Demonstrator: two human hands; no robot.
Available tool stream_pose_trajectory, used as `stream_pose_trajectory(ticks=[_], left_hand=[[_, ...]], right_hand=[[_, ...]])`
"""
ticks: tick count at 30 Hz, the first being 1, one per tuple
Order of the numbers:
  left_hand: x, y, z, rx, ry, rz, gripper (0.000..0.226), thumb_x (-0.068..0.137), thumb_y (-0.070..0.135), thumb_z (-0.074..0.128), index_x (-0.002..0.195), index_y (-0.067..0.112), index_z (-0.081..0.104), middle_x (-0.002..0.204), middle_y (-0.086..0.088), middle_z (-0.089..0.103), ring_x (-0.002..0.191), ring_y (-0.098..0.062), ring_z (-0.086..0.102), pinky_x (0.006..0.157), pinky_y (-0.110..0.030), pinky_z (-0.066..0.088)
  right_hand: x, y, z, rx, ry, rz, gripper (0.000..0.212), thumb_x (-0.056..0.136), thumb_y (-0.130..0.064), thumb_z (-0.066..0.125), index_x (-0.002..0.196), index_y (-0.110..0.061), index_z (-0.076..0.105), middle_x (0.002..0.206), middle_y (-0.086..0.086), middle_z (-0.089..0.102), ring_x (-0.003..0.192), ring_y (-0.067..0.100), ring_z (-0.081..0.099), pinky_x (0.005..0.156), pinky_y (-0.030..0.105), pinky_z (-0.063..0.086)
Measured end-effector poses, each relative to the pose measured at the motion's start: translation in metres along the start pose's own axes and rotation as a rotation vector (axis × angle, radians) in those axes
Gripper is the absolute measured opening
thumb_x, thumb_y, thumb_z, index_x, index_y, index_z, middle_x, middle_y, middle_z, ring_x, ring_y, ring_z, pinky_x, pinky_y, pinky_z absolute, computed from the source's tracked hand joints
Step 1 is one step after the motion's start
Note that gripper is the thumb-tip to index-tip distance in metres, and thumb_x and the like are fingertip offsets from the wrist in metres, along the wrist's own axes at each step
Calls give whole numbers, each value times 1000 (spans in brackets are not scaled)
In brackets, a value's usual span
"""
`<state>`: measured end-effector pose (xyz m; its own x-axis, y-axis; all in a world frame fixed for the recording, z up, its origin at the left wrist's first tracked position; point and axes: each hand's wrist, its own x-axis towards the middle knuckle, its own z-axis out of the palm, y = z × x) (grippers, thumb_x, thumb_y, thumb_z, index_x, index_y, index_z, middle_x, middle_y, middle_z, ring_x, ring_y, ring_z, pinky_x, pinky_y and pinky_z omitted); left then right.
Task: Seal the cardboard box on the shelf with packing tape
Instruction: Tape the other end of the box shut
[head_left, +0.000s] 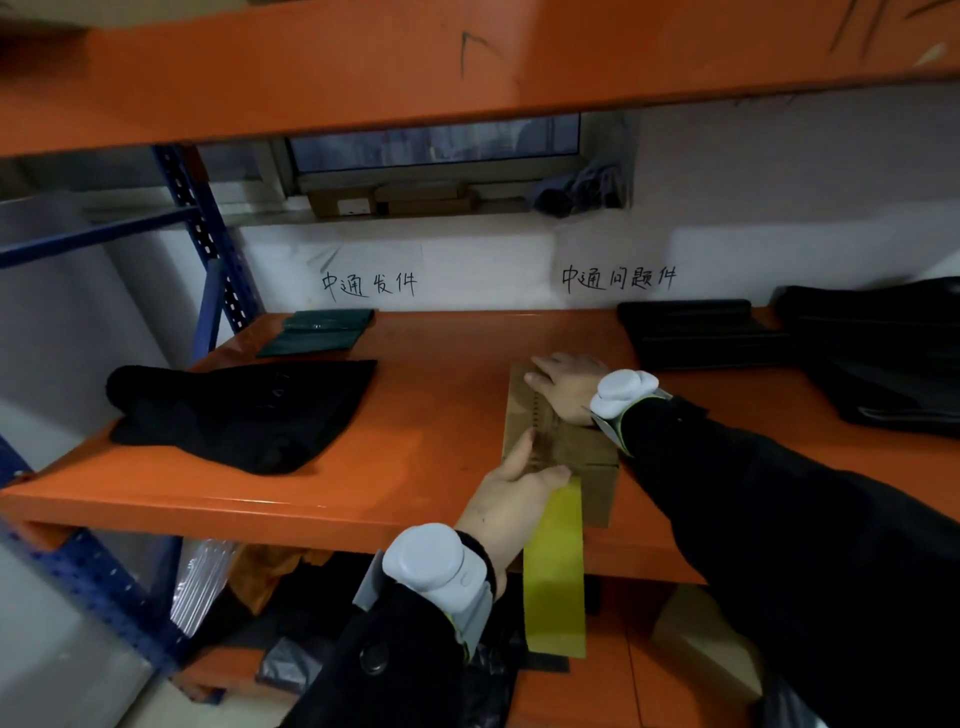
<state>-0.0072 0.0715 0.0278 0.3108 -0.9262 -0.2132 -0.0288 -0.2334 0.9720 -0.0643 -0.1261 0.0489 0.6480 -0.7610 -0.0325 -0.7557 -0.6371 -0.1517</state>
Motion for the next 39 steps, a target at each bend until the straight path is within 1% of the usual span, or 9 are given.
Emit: stream_pose_trajectory(ticks=[5, 10, 13, 16, 21, 27, 31, 35, 39], left_hand=[[-1, -3, 4, 34, 10, 47, 50, 95, 31, 61, 141, 47, 48, 155, 11, 39, 137, -9, 43, 114, -26, 31], [-1, -6, 8, 88, 75, 32, 41, 93, 38, 58, 132, 53, 55, 130, 13, 54, 72, 13, 47, 66, -9, 35], [0, -9, 8, 76, 88, 32, 46, 84, 44, 59, 128, 56, 56, 131, 14, 53, 79, 7, 53, 81, -16, 45], [3, -8, 9, 155, 85, 0, 48, 92, 35, 53, 135, 57, 49, 129, 17, 51, 71, 2, 55, 67, -15, 44], [4, -9, 7, 207, 64, -26, 51, 98, 23, 49, 140, 52, 46, 88, 30, 53, 66, 4, 47, 68, -14, 42], [-2, -5, 6, 251, 69, 9, 52, 93, 29, 50, 134, 61, 48, 124, 19, 53, 71, -6, 59, 66, -19, 49], [0, 0, 3, 241, 36, -12, 49, 96, 29, 52, 138, 54, 48, 111, 18, 63, 60, -1, 45, 58, -17, 41], [-4, 3, 1, 290, 7, 23, 41, 103, 42, 46, 144, 46, 45, 140, 13, 53, 71, 5, 50, 64, -10, 40], [-7, 3, 5, 439, 120, 16, 55, 100, 63, 24, 144, 39, 48, 153, -1, 44, 138, -27, 43, 108, -32, 33]], right_hand=[[-3, 0, -2, 4, 9, 3, 61, 104, -52, 17, 156, -22, 18, 163, 4, 17, 148, 31, 18, 118, 38, 15], [-3, -1, -1, 3, 12, 14, 61, 103, -53, 17, 156, -22, 19, 163, 4, 18, 148, 32, 18, 119, 39, 14], [-5, -2, -2, 10, 8, 13, 61, 104, -52, 17, 156, -22, 18, 163, 5, 18, 148, 32, 19, 118, 40, 14], [-6, -2, -3, 18, 5, 13, 60, 104, -51, 17, 156, -21, 19, 163, 5, 18, 148, 32, 19, 118, 40, 14], [-5, -2, -2, 53, 18, 5, 60, 104, -50, 20, 156, -19, 22, 162, 6, 21, 148, 29, 20, 119, 38, 14], [-22, 0, -2, 184, 393, -50, 31, 97, -42, 52, 118, -24, 66, 133, 3, 51, 122, 29, 46, 100, 36, 40], [-49, -4, 1, 275, 307, -92, 35, 99, -43, 49, 111, -18, 71, 123, 2, 60, 113, 26, 57, 93, 34, 46], [-86, -1, -11, 239, 184, -159, 39, 97, -43, 53, 127, -20, 66, 144, -3, 52, 135, 17, 45, 111, 28, 33], [-119, 4, -13, 230, 65, -199, 50, 91, -43, 62, 138, -27, 56, 151, -12, 42, 141, 11, 36, 117, 29, 27]])
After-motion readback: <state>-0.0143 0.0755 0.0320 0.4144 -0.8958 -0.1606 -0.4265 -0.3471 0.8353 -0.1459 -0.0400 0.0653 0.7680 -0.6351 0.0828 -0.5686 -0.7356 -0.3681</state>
